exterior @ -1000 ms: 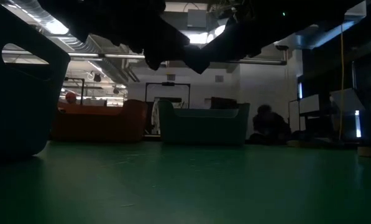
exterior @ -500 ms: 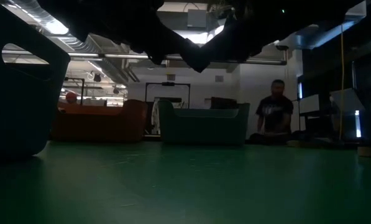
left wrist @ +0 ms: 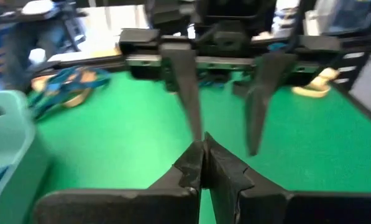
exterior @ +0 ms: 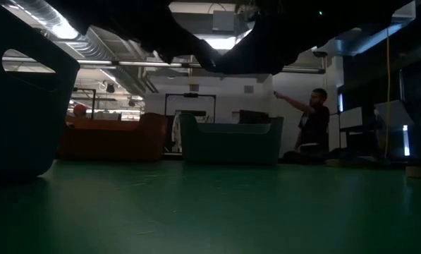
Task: Sort rubber bands into baskets
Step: Put the small black rubber band into the orange bin
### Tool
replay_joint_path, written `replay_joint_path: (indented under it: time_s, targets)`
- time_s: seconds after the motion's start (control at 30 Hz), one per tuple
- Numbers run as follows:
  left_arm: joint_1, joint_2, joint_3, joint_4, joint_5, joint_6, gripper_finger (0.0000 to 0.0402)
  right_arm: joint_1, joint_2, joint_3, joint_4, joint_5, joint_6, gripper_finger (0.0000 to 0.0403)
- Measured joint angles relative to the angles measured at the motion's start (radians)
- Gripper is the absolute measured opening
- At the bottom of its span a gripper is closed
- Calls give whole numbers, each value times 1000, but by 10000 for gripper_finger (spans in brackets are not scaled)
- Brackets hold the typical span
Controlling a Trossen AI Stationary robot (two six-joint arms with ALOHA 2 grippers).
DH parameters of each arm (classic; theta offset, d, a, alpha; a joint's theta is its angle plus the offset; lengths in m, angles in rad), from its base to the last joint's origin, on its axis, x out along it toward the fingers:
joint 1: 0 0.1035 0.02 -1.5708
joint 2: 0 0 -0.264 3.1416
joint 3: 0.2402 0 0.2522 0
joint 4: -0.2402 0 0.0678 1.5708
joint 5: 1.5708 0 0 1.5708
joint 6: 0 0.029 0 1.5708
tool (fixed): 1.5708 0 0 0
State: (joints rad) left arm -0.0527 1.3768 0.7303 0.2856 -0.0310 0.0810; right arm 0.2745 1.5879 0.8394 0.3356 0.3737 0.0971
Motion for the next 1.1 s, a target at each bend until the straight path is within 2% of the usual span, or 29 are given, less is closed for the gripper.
replay_joint_path:
  time_s: [0.2,0.47,0.73,0.93,1.1]
  targets:
    - [0,-117,0,-193,-151,15,6,0,0,0,-2,0,0,218]
    - [0,-256,0,-439,-440,-14,17,0,0,0,-15,0,4,217]
    - [26,-298,1,-613,-731,-98,5,0,0,0,-23,0,5,216]
    - [106,-296,-4,-683,-766,-136,15,0,0,0,-23,0,12,216]
    - [181,-296,-4,-747,-776,-205,7,0,0,0,-23,0,12,216]
